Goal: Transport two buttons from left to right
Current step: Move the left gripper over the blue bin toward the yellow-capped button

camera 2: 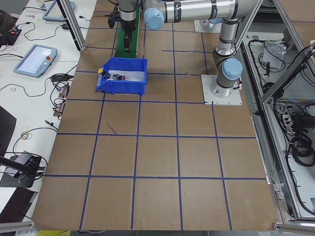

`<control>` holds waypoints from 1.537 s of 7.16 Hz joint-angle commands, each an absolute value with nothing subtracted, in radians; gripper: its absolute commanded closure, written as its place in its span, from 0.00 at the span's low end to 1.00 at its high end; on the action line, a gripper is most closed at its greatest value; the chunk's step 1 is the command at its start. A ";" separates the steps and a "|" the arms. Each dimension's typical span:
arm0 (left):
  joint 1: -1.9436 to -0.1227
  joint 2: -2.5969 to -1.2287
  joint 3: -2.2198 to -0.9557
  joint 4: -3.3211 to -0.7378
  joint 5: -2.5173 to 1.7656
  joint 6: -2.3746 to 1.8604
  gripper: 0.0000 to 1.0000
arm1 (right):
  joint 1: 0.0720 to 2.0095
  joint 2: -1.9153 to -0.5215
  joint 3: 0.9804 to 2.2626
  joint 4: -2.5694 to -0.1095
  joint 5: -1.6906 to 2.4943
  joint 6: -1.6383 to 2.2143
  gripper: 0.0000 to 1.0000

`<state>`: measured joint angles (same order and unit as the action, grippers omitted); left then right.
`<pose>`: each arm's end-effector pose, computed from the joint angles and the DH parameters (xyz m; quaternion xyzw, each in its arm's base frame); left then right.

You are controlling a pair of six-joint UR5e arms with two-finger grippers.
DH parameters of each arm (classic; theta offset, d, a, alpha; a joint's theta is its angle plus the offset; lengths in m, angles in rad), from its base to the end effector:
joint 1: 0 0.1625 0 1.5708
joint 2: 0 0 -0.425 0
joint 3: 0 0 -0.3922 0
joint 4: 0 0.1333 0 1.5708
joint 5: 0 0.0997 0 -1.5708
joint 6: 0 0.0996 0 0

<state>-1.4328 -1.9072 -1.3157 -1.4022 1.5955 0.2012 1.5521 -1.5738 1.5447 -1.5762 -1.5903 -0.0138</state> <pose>-0.0417 -0.6511 0.4413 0.0310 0.9985 -0.0409 0.0195 0.1221 -0.4962 0.5028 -0.0026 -0.9998 0.0171 0.0100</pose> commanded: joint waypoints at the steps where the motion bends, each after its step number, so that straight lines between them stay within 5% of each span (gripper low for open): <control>1: -1.428 -2.116 -1.136 -1.375 1.580 0.193 0.00 | 1.546 -1.574 1.543 -1.575 -1.595 -0.015 0.00; 4: -1.428 -2.270 -0.973 -1.374 1.559 0.109 0.00 | 1.551 -1.572 1.545 -1.577 -1.592 -0.021 0.00; 11: -1.448 -2.292 -0.966 -1.582 1.582 0.015 0.00 | 1.546 -1.572 1.543 -1.591 -1.583 -0.021 0.00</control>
